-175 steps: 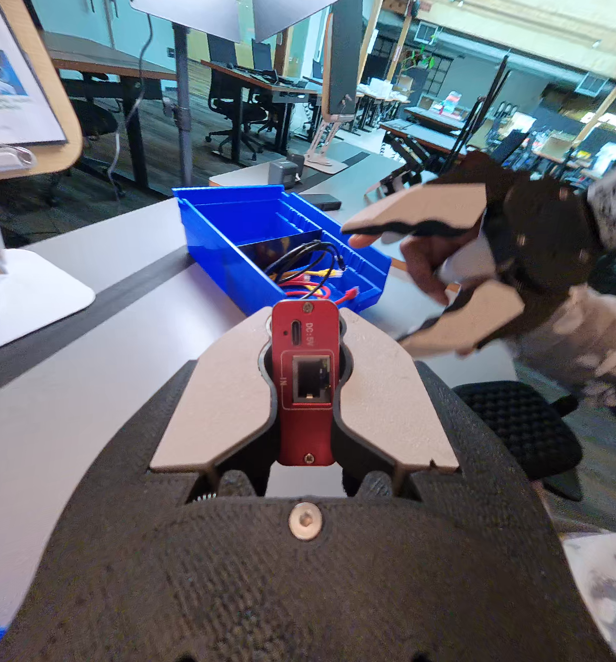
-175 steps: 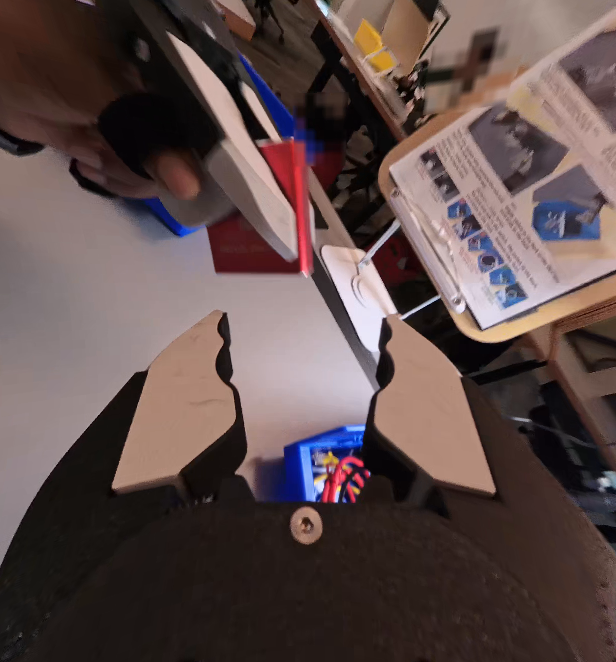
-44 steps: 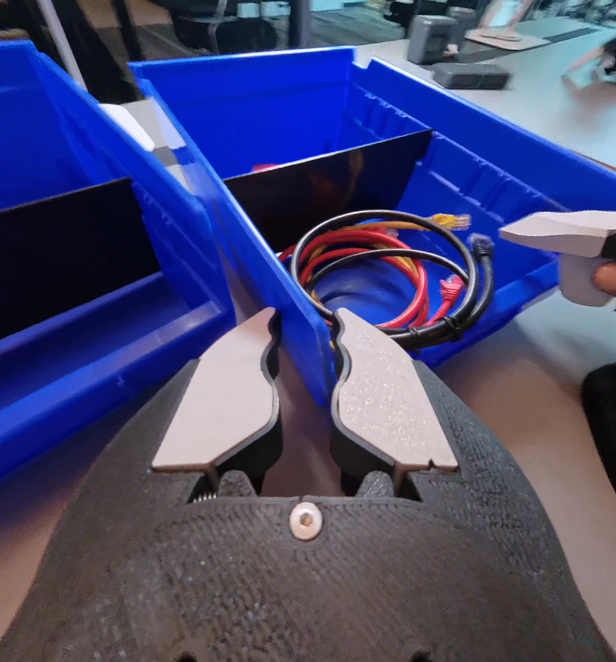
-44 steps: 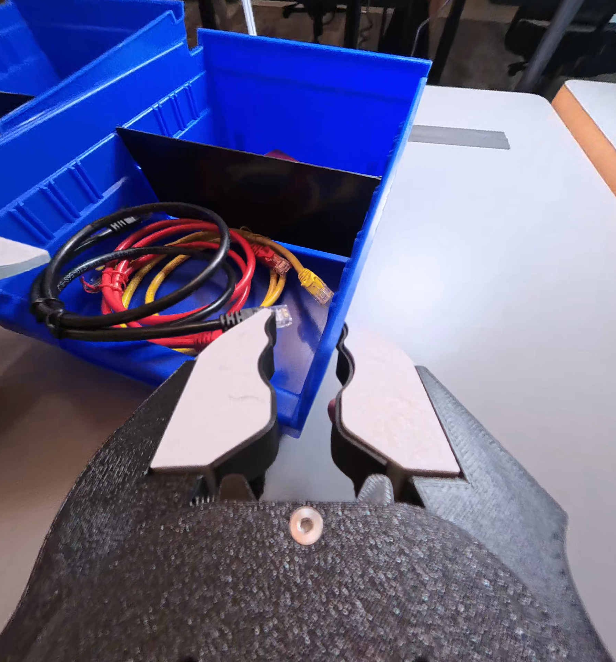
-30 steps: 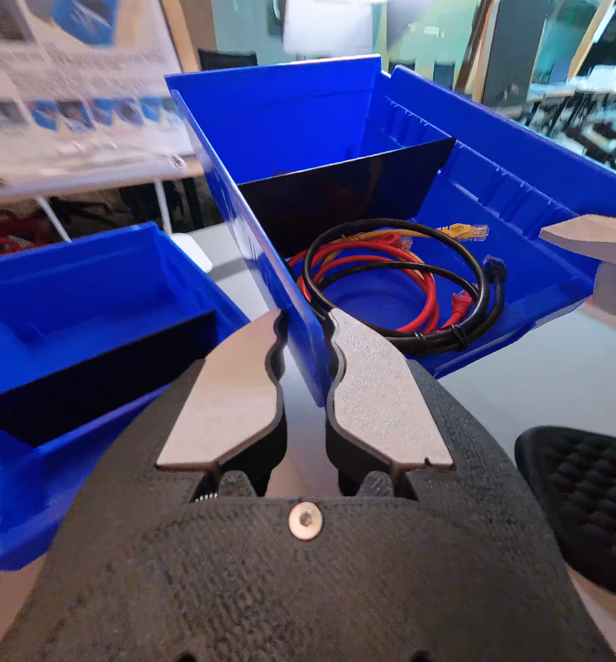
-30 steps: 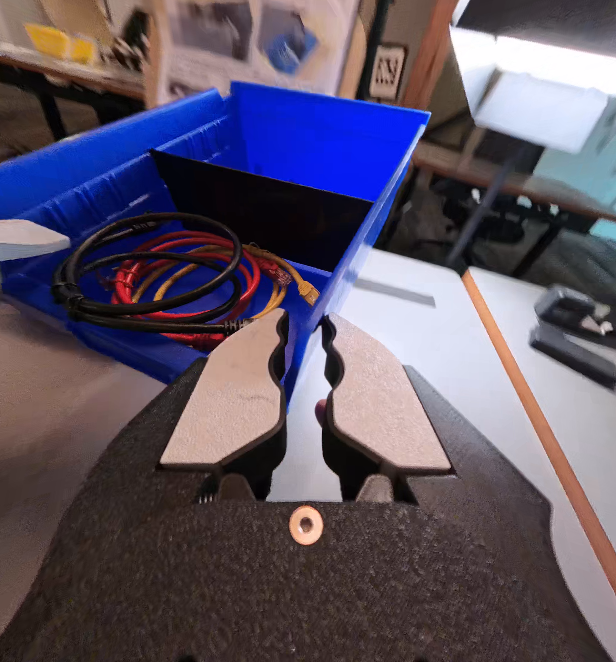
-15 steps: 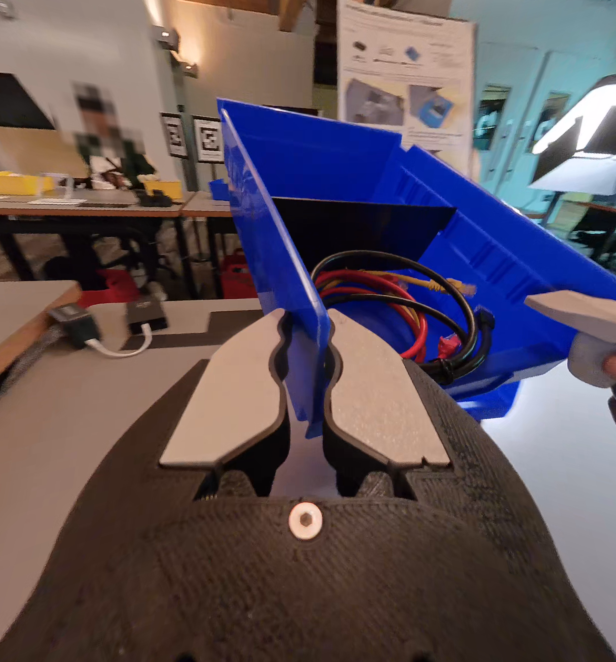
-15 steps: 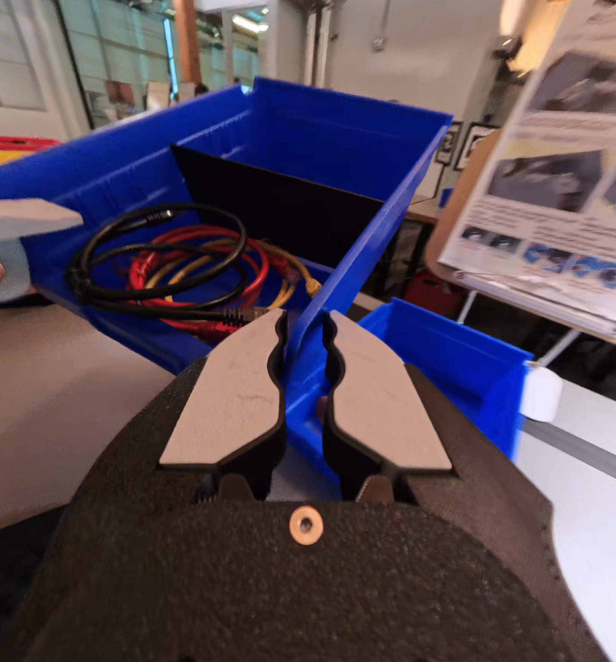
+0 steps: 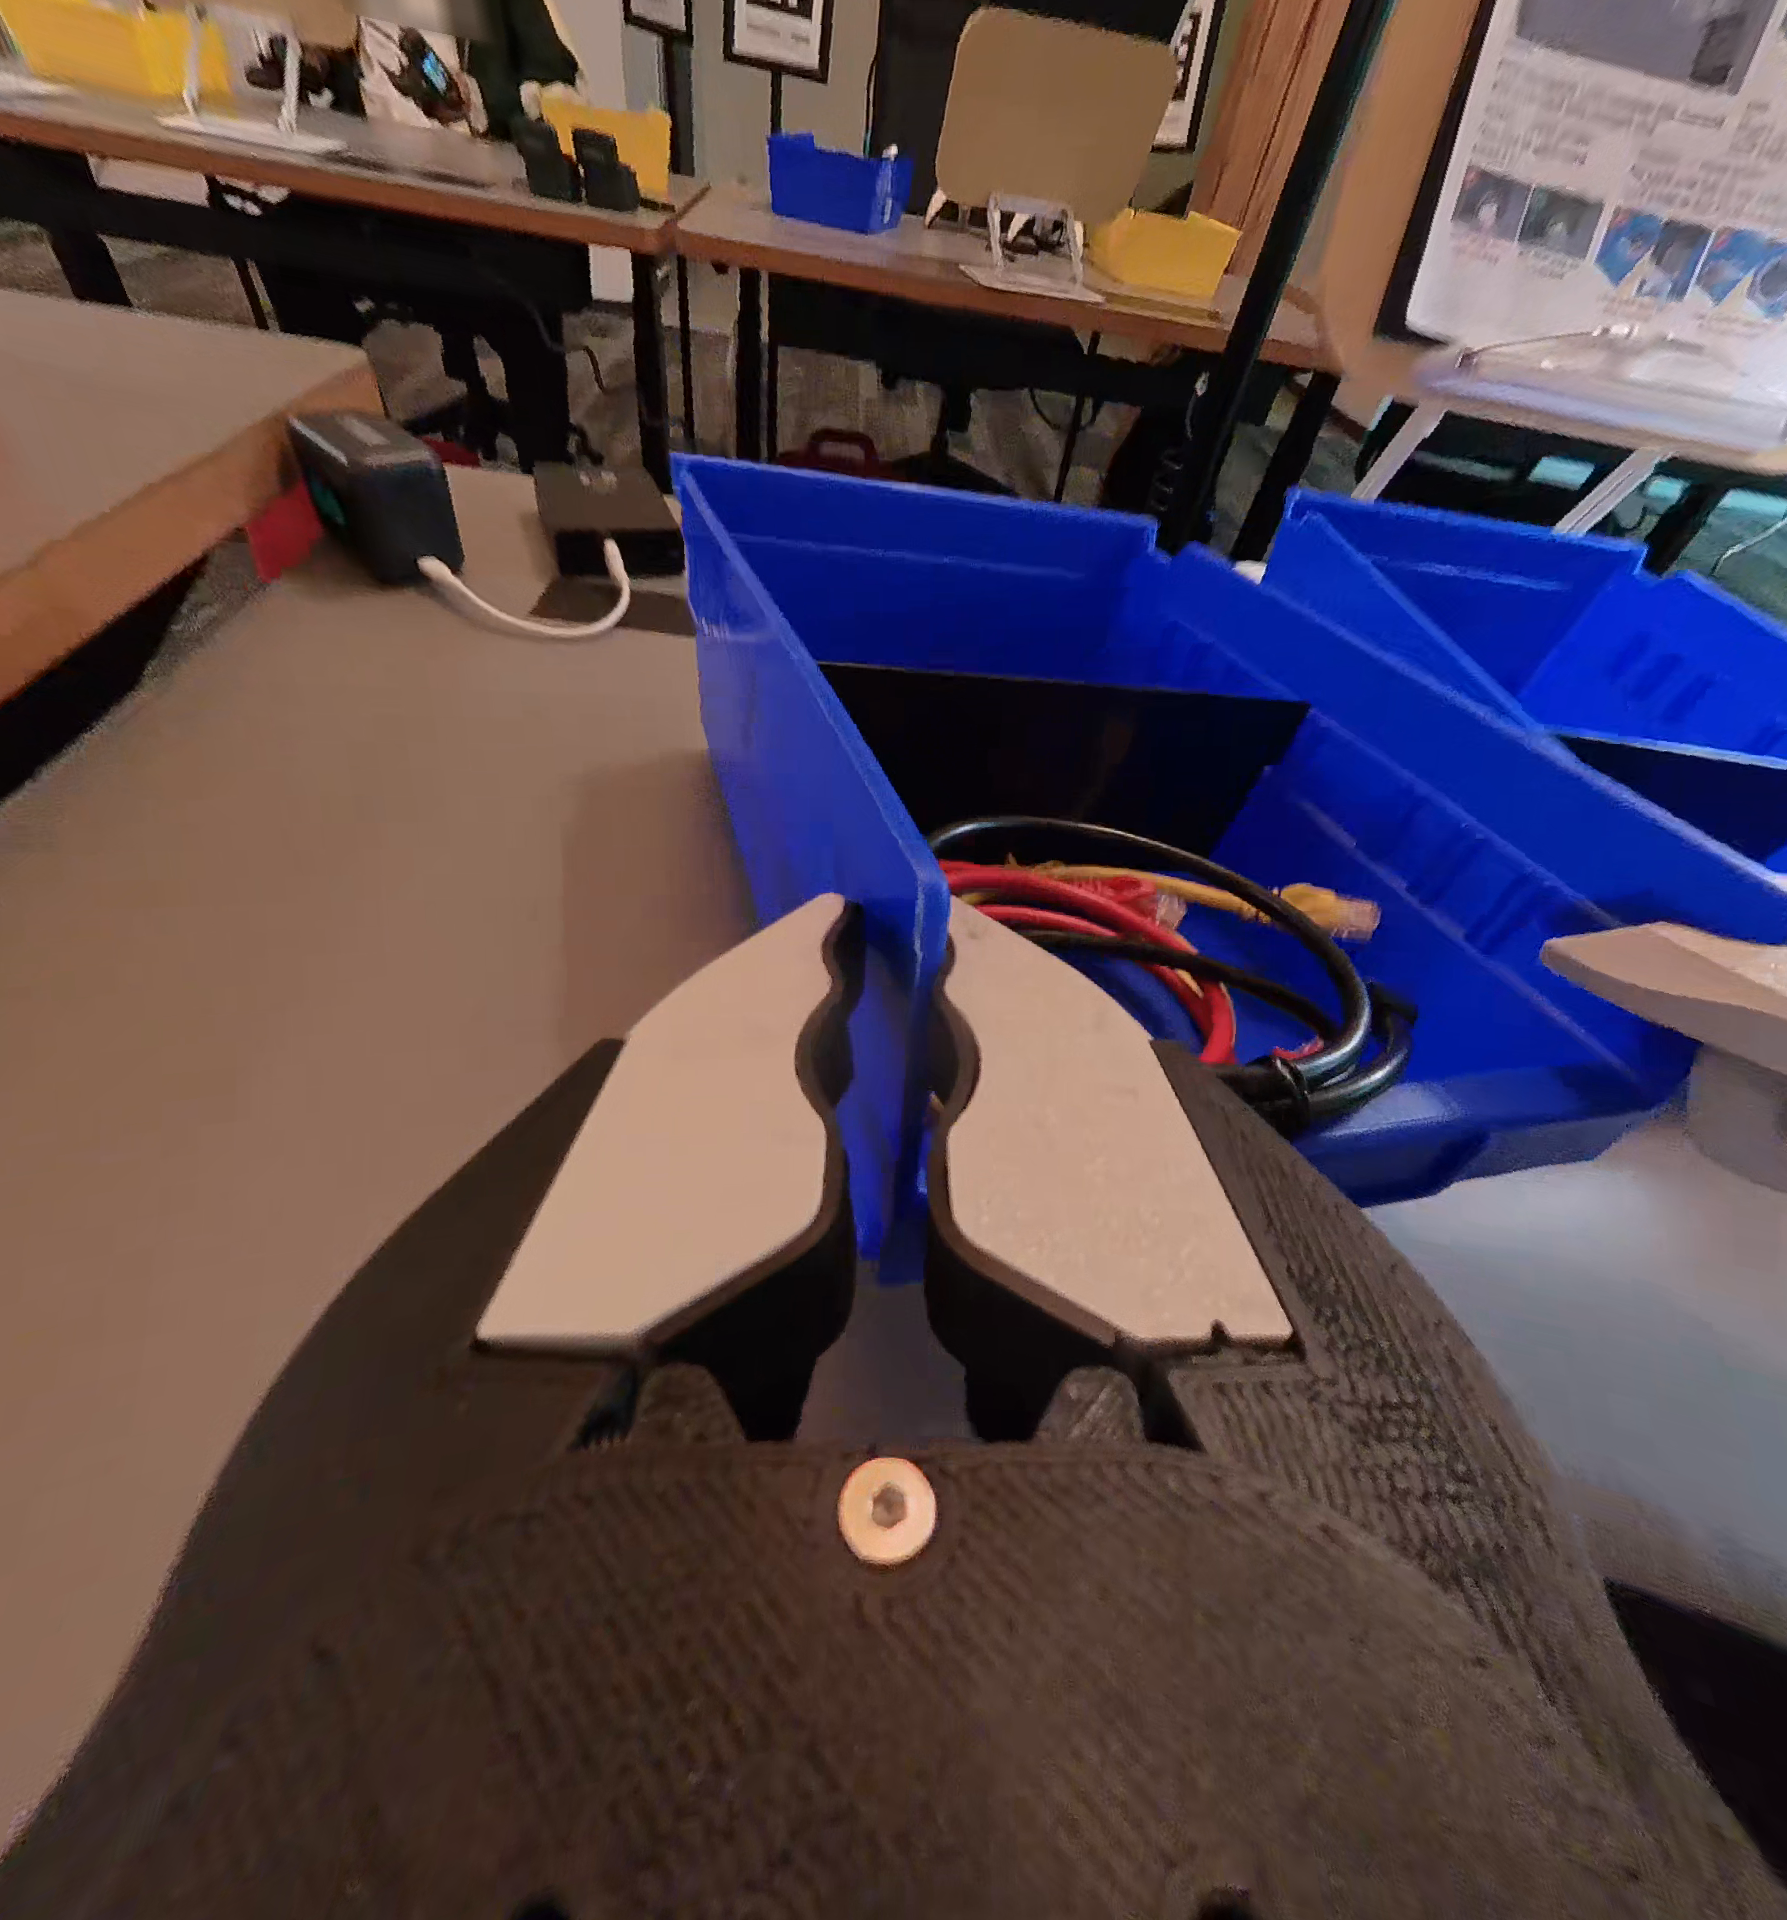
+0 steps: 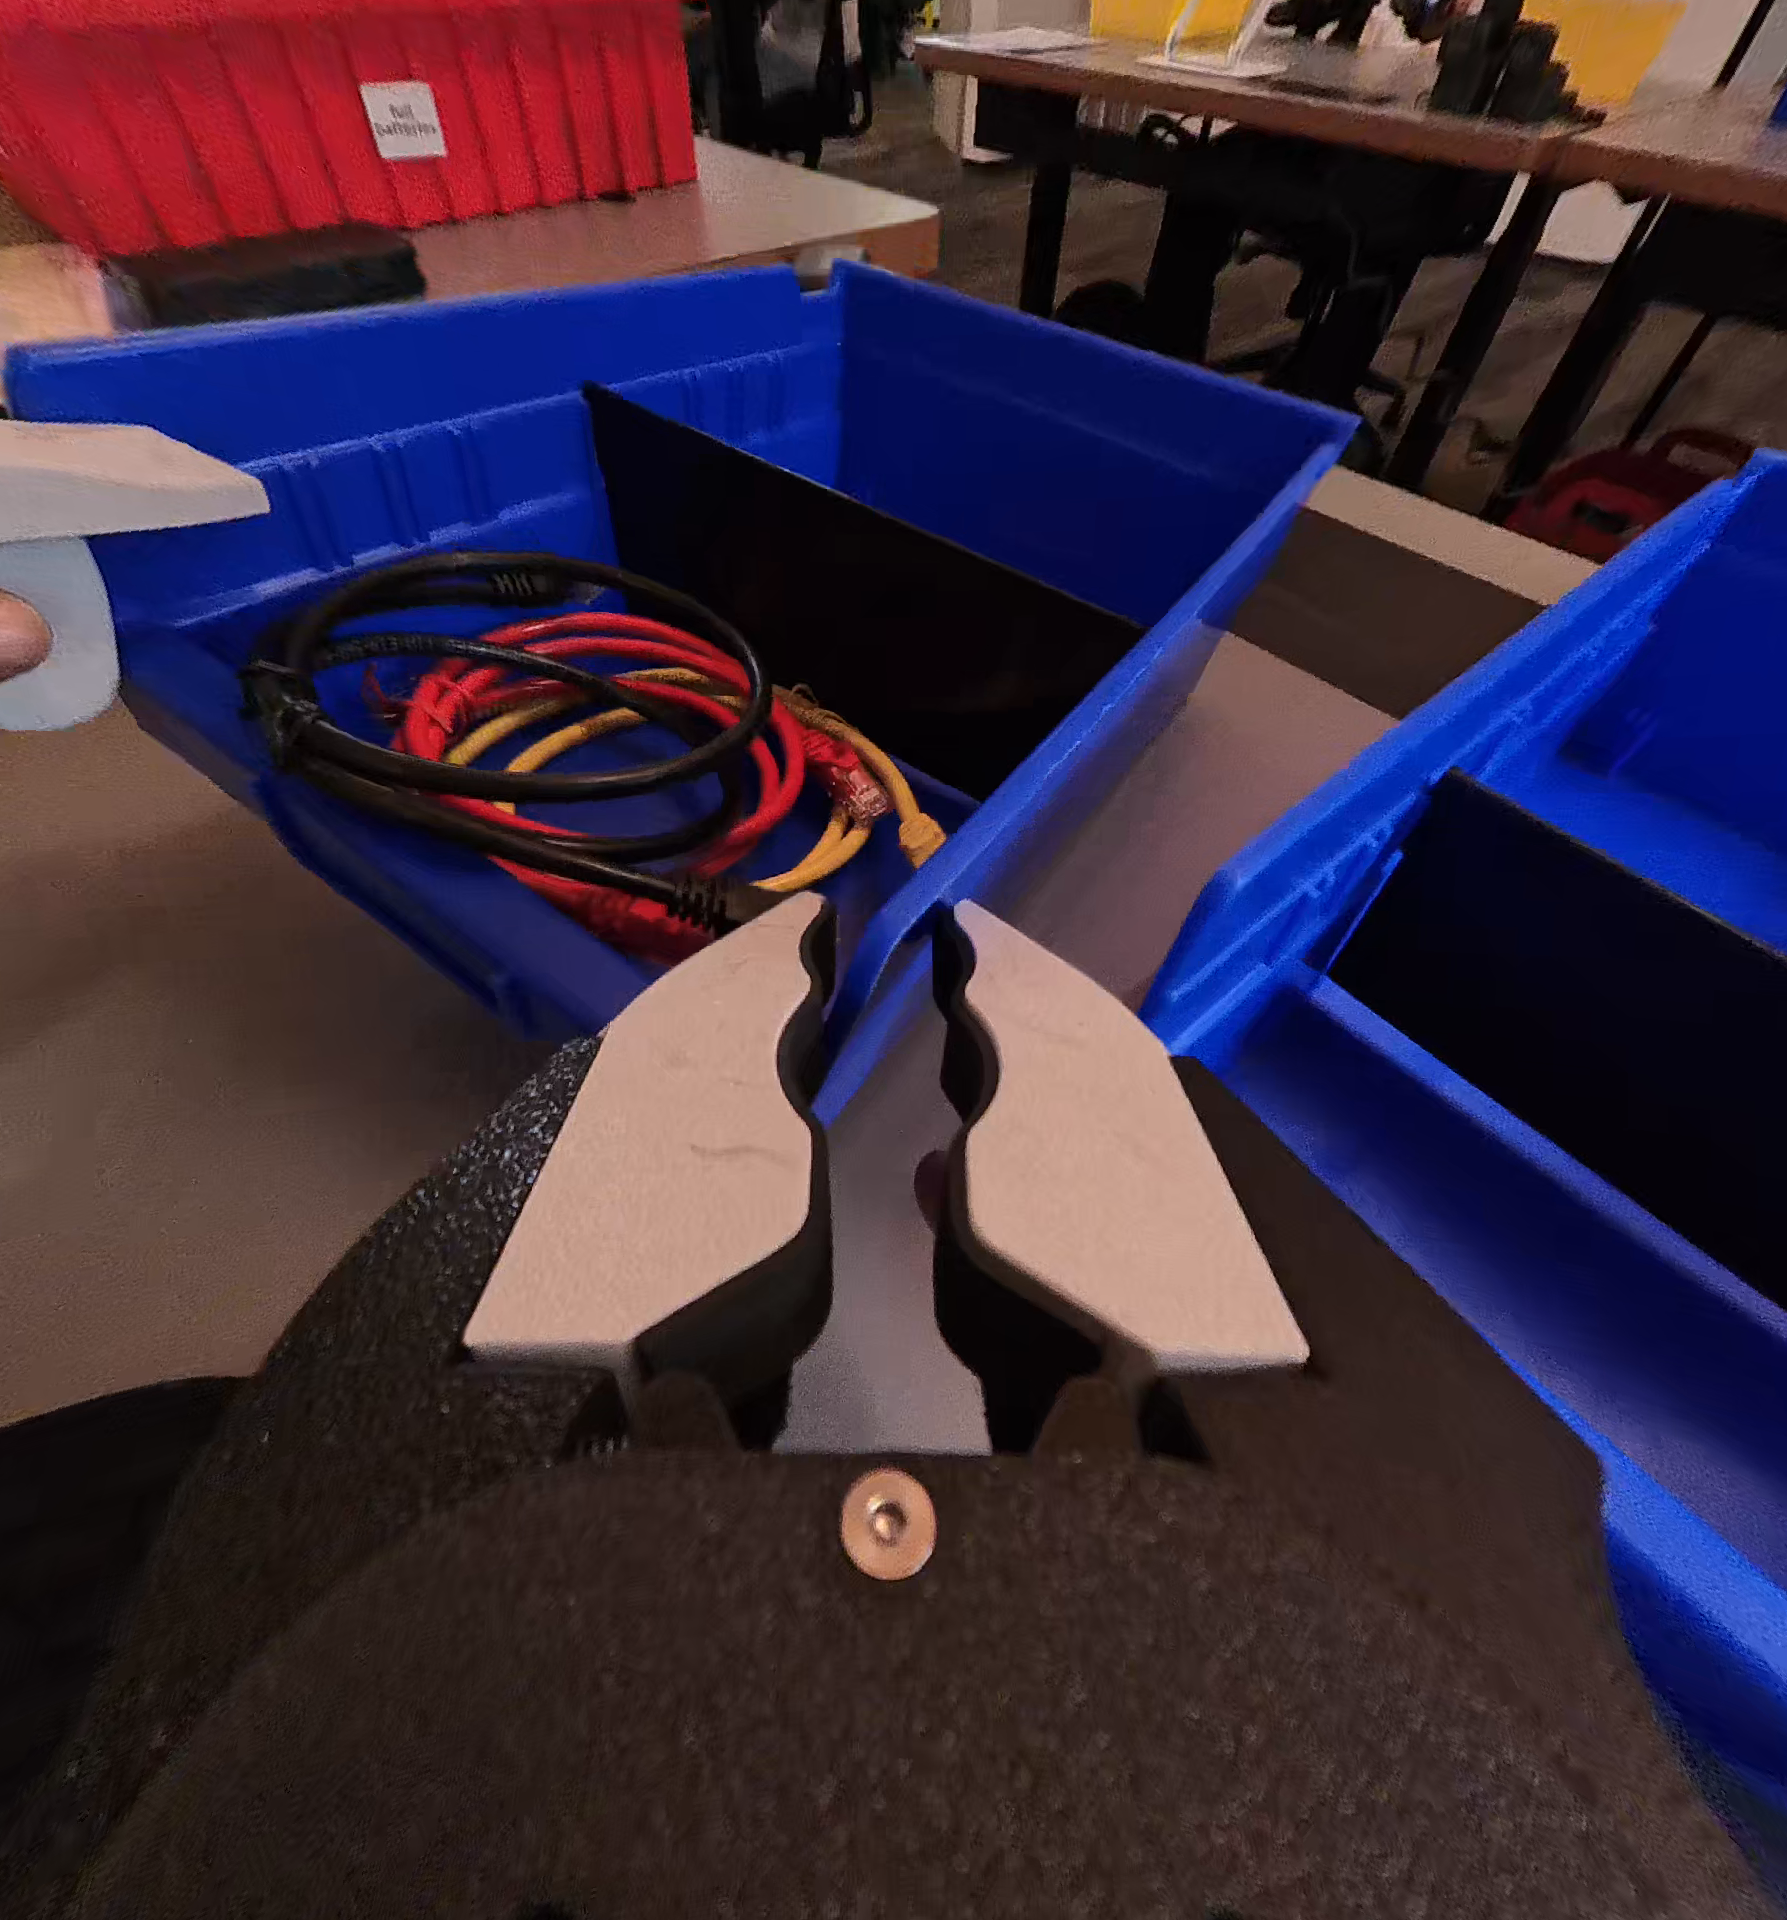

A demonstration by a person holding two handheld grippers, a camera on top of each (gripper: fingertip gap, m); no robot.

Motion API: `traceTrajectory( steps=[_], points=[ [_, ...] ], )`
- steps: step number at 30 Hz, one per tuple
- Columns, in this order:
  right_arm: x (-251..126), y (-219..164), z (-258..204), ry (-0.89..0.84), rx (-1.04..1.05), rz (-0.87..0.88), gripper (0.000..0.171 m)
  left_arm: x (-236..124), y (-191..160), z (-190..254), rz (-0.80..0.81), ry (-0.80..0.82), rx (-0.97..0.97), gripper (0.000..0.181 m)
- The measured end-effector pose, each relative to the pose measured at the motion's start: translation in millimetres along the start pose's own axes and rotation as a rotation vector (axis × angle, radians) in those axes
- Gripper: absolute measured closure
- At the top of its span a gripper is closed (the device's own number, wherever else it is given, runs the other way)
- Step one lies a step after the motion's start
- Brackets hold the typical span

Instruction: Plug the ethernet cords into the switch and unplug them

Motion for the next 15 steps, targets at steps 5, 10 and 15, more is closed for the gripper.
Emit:
traceTrajectory(
  steps=[5,10,15],
  points=[
    [-1.1,-8.6,13.7,-0.007,-0.053,-0.047,0.153,9.0,-17.8,7.1,-0.039,-0.039,0.012,0.171],
    [-26.2,-18.0,21.3,0.194,0.026,-0.208,0.138,13.7,-34.9,23.8,-0.127,-0.167,0.102,0.157],
    [-71.3,-5.8,62.7,0.264,-0.159,-0.306,0.135,-1.7,3.6,44.4,-0.111,-0.301,0.309,0.152]
  ],
)
Point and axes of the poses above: each gripper's, where its closed fingertips meet, x out along the fingers, y out of its top, z = x × y across the jaws, the point moved 3 cm from there along -x, back along the fingers, and after that the axes turned 12 degrees about z, right-handed, at the moved point
